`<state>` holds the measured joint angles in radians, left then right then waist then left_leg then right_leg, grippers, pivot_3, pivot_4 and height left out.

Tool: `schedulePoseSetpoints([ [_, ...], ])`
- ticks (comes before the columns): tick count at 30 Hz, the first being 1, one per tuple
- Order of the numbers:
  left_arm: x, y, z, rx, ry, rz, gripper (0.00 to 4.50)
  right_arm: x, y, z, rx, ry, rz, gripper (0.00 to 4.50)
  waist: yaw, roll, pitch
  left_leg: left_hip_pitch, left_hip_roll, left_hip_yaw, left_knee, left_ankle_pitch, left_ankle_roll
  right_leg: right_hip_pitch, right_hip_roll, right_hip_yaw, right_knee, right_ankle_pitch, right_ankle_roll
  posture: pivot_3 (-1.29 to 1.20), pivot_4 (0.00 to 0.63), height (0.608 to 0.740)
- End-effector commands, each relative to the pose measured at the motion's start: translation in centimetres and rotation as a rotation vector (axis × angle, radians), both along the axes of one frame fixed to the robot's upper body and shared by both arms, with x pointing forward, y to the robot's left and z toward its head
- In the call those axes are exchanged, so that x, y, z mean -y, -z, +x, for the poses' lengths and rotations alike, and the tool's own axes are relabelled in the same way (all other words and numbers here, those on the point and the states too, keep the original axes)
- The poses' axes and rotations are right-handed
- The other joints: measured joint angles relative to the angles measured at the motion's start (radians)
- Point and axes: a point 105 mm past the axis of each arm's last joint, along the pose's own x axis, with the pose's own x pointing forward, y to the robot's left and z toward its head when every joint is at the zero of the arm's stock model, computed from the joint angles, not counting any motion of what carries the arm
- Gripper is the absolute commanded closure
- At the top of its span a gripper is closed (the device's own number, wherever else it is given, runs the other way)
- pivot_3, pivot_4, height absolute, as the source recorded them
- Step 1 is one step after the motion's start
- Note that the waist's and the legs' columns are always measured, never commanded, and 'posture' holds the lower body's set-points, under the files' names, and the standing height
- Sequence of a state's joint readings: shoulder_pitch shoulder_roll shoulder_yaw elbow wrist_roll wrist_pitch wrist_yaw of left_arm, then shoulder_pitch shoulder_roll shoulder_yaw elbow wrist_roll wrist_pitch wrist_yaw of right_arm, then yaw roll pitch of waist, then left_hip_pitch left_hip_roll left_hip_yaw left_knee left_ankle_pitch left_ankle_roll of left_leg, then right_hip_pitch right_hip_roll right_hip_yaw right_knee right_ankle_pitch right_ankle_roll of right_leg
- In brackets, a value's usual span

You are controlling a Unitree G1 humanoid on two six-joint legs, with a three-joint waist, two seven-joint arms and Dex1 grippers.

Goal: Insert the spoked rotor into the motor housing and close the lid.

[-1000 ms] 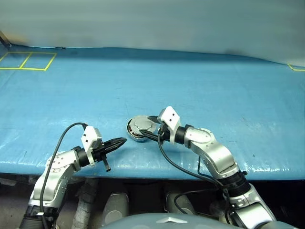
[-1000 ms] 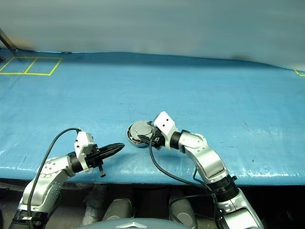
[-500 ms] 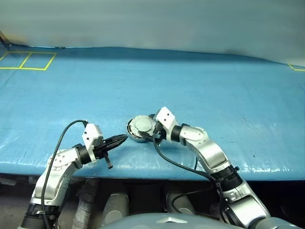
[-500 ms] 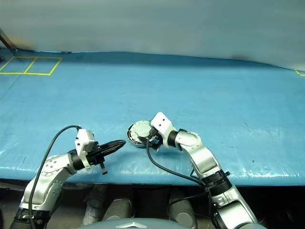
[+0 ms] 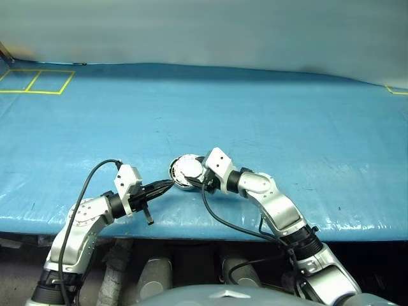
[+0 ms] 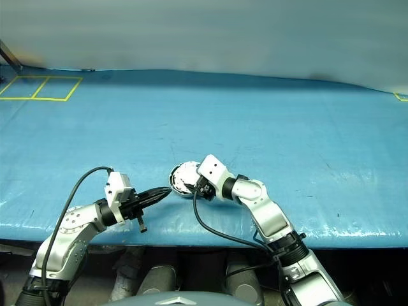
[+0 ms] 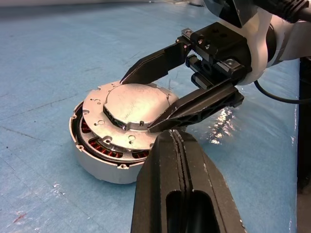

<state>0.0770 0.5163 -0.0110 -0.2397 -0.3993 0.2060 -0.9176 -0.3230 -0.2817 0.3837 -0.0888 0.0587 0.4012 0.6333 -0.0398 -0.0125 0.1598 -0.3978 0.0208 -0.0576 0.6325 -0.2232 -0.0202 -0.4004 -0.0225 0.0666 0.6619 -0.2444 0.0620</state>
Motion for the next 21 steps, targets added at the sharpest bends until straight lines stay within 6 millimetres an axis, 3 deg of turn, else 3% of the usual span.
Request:
schedulePoseSetpoints([
  [1, -0.4, -0.7, 0.0, 0.037, -0.01, 0.013, 4.5, -0.8, -0.8, -0.2, 0.003, -0.013, 0.035, 1.45, 0.0, 0.0, 0.0, 0.0, 0.0, 0.0, 0.0, 0.0, 0.0, 0.0, 0.0, 0.0, 0.0, 0.0, 0.0, 0.0, 0.15, 0.74],
  [8, -1.3, -0.6, 0.2, 0.03, -0.059, 0.014, 4.5, -1.8, -2.3, 0.4, -0.062, 0.026, 0.131, 1.45, -0.001, 0.0, 0.0, 0.0, 0.001, 0.0, -0.002, 0.0, 0.0, -0.001, 0.0, 0.0, 0.0, 0.0, -0.002, 0.0, 0.15, 0.74],
  [18, -1.3, -0.4, 0.2, 0.017, -0.074, 0.003, 4.5, -1.0, 0.9, 1.1, -0.09, 0.124, -0.067, 1.45, -0.003, 0.0, 0.0, 0.002, 0.001, 0.0, -0.002, 0.0, 0.0, 0.0, 0.001, 0.0, 0.001, -0.001, -0.001, 0.0, 0.15, 0.74],
  [21, -1.4, -0.2, 0.2, 0.012, -0.078, 0.005, 4.5, -1.1, 0.9, 1.2, -0.098, 0.158, -0.052, 1.45, -0.004, 0.0, 0.0, 0.003, 0.001, 0.0, -0.002, 0.001, -0.001, 0.001, 0.001, 0.0, 0.001, -0.002, -0.001, 0.0, 0.15, 0.74],
])
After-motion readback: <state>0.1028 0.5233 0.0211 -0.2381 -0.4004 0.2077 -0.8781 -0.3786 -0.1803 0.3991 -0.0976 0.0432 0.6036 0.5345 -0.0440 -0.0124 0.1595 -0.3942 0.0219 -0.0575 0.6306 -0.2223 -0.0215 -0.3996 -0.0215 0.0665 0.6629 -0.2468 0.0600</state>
